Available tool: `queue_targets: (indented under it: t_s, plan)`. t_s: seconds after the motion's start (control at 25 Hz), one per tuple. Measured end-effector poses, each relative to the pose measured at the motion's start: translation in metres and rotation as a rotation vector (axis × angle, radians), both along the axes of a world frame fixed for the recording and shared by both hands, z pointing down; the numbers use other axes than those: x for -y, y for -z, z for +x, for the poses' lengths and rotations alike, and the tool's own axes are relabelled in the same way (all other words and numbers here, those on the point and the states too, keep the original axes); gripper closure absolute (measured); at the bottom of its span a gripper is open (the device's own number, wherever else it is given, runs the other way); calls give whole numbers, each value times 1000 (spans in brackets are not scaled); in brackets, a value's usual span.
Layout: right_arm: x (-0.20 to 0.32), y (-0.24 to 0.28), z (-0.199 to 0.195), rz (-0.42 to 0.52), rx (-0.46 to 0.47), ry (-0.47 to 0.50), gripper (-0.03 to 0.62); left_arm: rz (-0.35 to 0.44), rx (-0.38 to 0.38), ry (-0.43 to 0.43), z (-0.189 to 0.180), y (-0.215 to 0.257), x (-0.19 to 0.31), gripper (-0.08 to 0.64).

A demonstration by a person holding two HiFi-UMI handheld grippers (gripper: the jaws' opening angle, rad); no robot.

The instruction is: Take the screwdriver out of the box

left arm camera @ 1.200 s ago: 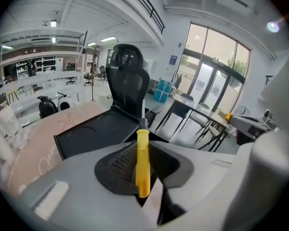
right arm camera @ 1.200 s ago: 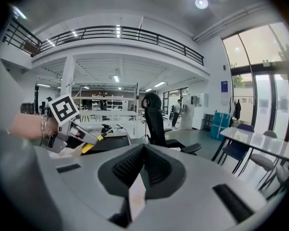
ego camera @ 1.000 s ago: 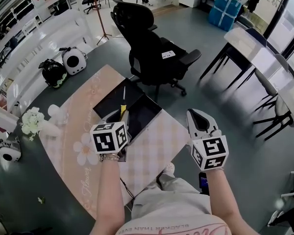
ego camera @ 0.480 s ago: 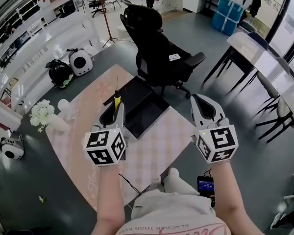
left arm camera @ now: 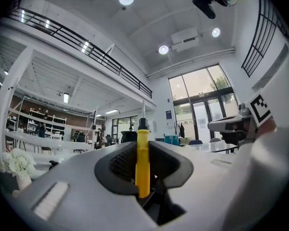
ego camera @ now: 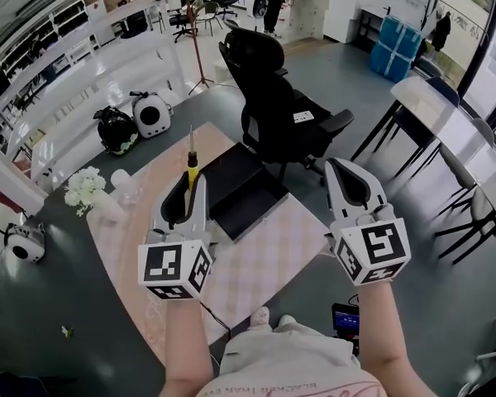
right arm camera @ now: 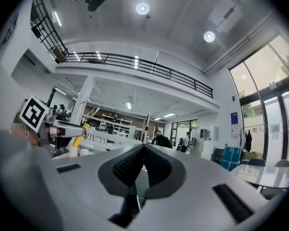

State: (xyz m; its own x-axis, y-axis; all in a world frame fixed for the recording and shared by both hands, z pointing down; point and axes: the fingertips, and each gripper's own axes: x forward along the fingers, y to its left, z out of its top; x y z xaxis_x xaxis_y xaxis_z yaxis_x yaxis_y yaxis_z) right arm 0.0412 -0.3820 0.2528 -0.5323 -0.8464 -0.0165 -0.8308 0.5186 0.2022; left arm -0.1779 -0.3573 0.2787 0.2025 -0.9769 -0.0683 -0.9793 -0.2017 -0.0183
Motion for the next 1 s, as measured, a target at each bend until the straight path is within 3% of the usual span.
queue_targets:
  t_s: [0.32,0.52,1.0]
  plan:
    - [-17,30,5,68,17,40,588,114,71,66,10,48,-19,474]
    - [-20,43,18,104,35,37,588,146,110,104,17,61,-26,474]
    - [-20,52,34,119,60,18,588,178,85,118,17,72,-35,474]
